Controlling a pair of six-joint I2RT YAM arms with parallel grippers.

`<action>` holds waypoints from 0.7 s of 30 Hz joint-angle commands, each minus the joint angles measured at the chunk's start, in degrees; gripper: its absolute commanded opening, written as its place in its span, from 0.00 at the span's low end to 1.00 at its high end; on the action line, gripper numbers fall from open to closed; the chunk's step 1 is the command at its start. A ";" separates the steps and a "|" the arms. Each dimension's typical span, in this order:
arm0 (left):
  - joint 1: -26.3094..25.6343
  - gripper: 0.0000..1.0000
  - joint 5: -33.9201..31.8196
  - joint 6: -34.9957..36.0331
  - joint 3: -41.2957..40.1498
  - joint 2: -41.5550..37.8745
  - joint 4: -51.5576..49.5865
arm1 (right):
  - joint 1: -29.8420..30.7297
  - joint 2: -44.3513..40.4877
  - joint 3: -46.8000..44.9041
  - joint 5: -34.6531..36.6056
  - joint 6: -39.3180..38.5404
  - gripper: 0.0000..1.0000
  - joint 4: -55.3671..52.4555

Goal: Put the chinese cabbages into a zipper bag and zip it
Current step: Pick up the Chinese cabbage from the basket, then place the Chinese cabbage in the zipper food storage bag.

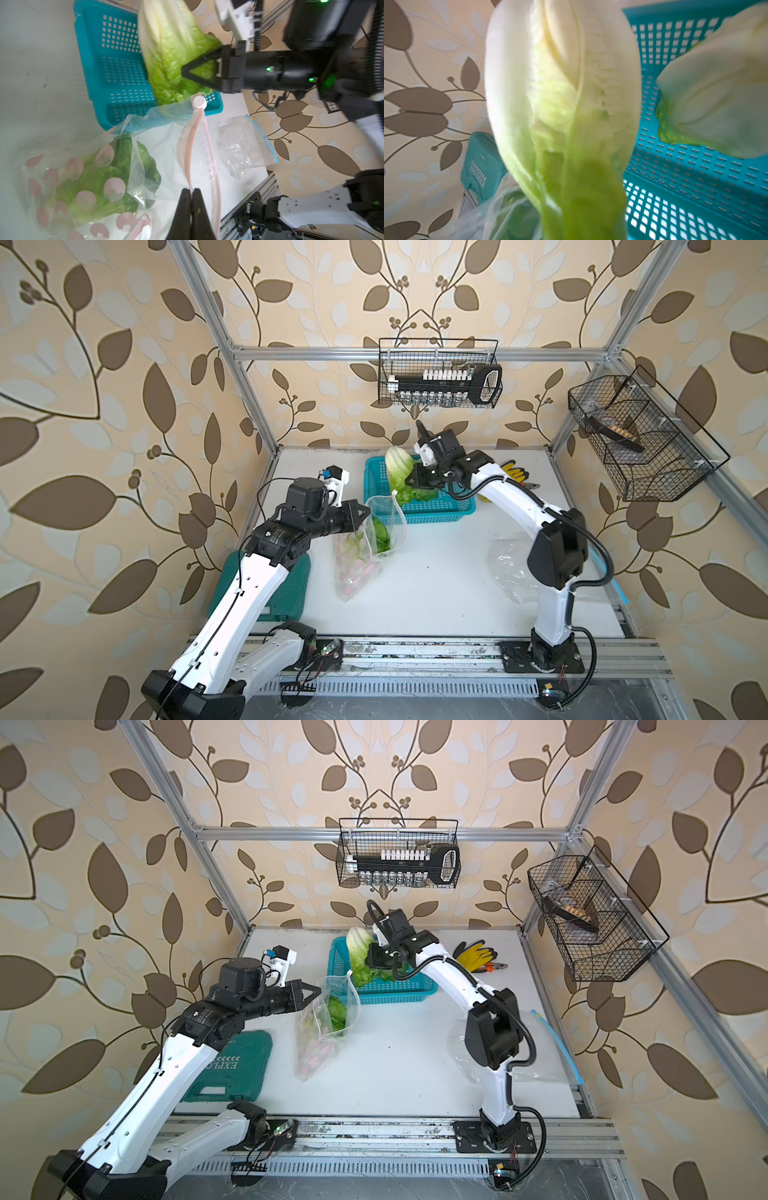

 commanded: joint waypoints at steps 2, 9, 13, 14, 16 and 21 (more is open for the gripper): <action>-0.26 0.00 0.76 2.78 2.34 -0.01 1.40 | -1.10 -10.92 -6.08 0.12 -7.82 0.04 -10.43; -3.88 0.00 4.40 -2.97 -2.00 4.19 10.65 | -2.29 -27.71 -12.56 -15.78 -10.15 0.03 -28.37; -9.02 0.00 2.53 -3.57 -0.76 7.00 13.02 | 0.39 -31.88 -19.11 -29.01 0.10 0.00 -23.43; -9.98 0.00 1.88 -3.77 -0.60 7.26 13.23 | 1.11 -32.20 -20.12 -30.98 1.95 0.00 -21.94; -11.38 0.00 0.90 -4.41 -0.80 7.30 13.80 | 2.65 -31.99 -23.09 -34.60 5.43 0.00 -19.65; -12.83 0.00 -0.13 -5.47 -2.03 5.66 14.24 | 2.88 -30.47 -32.82 -40.74 10.81 0.00 -11.42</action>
